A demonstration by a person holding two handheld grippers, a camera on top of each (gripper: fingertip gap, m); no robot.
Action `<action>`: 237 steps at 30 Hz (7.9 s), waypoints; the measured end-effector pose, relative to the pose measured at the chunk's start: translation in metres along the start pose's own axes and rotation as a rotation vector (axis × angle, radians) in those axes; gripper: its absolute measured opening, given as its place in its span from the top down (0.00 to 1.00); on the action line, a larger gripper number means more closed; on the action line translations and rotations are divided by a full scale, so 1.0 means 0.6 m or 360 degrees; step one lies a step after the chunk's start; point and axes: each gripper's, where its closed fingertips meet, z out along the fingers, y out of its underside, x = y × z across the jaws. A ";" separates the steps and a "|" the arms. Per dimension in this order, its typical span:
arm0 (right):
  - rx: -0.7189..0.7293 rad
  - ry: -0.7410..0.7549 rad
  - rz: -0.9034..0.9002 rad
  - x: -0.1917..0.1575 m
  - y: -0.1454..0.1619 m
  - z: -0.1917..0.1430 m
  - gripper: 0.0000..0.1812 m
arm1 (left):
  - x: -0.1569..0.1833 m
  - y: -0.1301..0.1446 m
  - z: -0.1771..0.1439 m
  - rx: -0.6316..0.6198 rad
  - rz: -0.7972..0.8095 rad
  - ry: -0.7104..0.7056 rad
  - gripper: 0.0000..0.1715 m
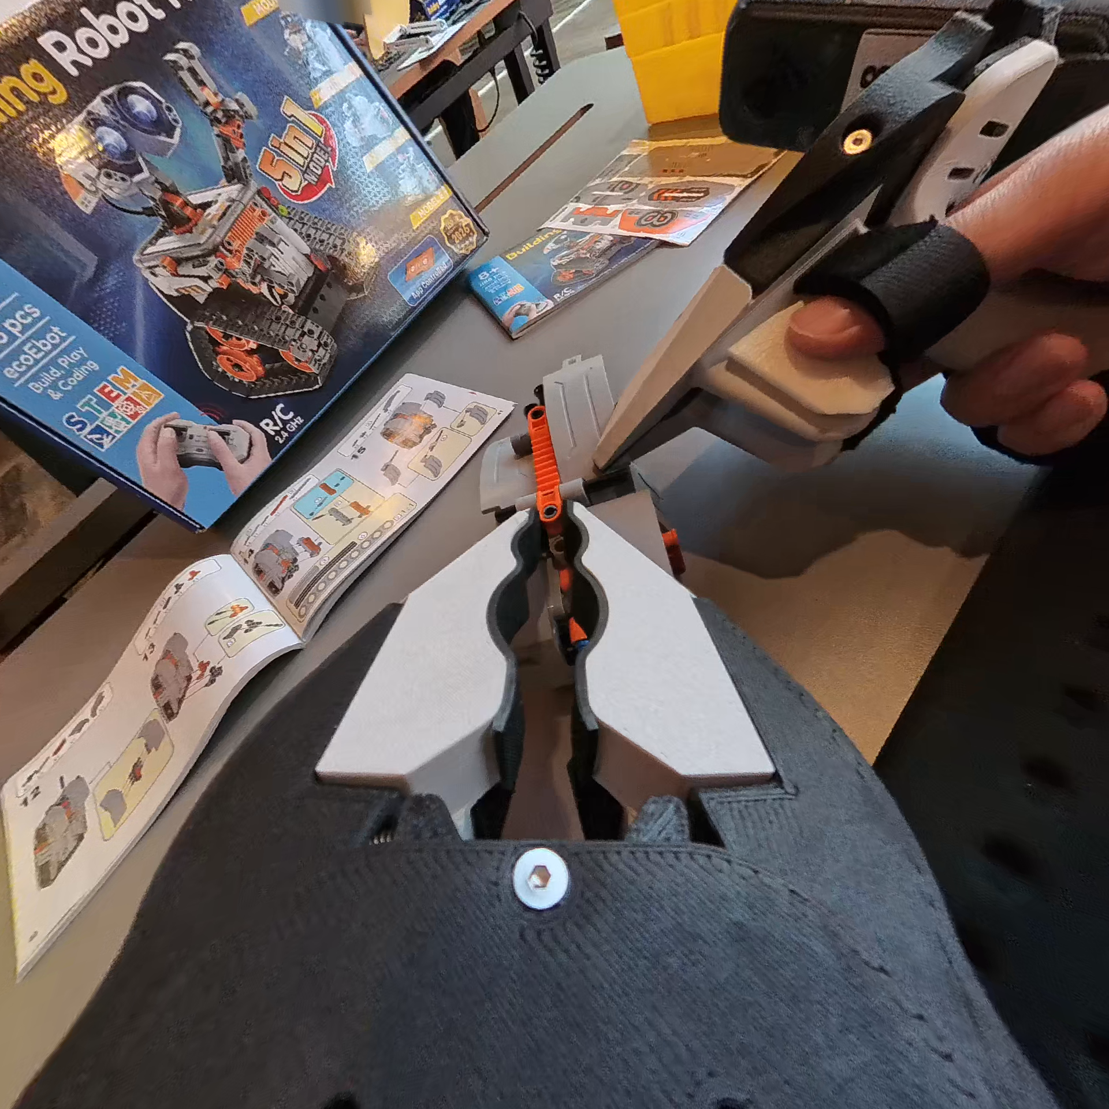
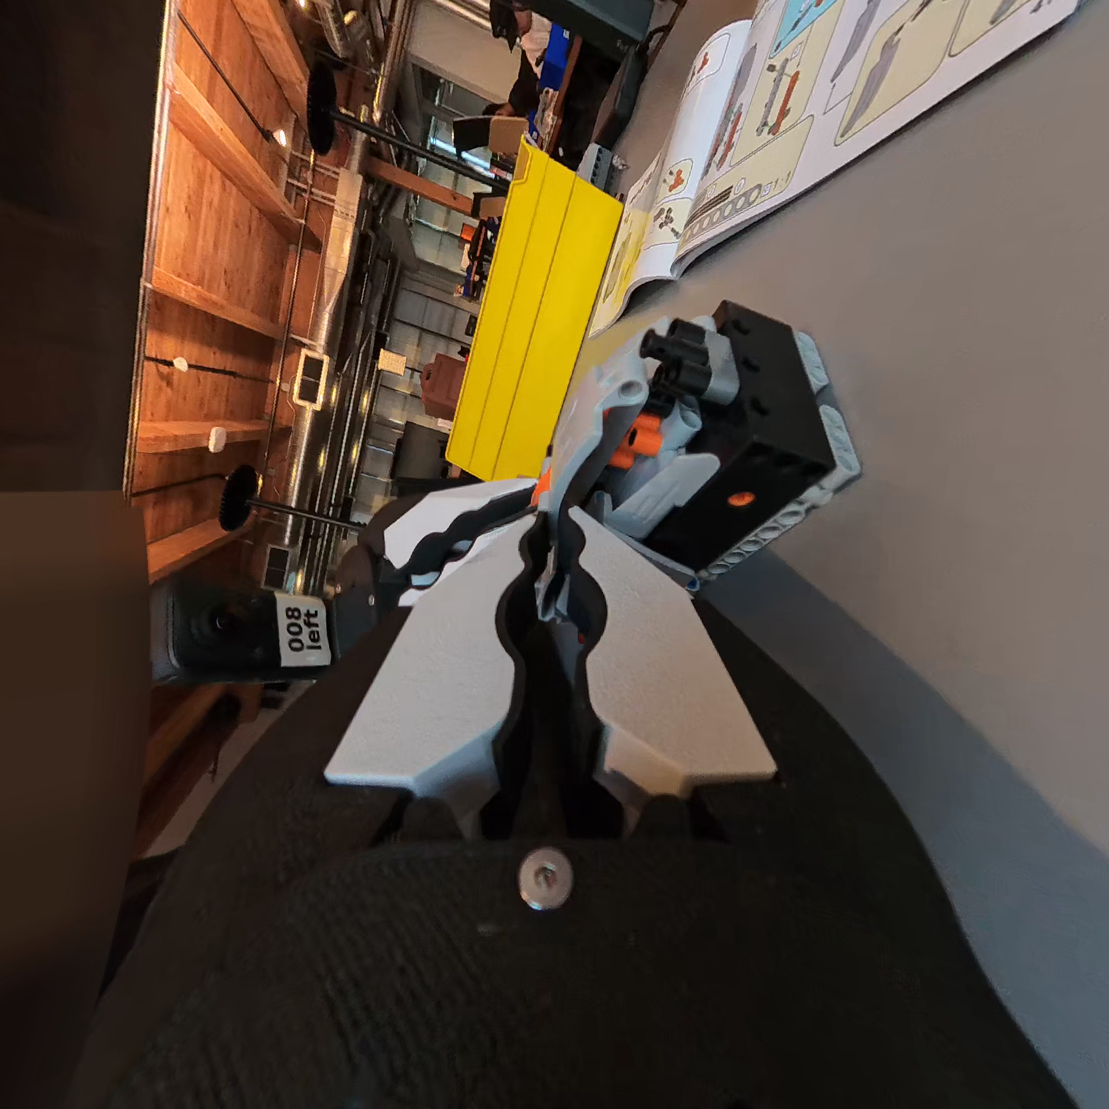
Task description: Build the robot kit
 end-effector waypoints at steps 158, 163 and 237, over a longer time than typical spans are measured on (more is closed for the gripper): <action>-0.0573 0.0014 -0.1914 -0.025 0.018 0.012 0.88 | 0.017 0.025 -0.073 0.0066 -0.0382 0.0643 0.97; -0.0756 -0.0049 -0.1879 -0.017 0.055 0.015 1.00 | 0.017 0.026 -0.081 0.0104 -0.0328 0.0601 0.97; -0.1202 -0.0444 -0.2349 -0.040 0.098 0.058 0.81 | 0.022 0.036 -0.098 -0.0181 -0.0298 0.0371 0.86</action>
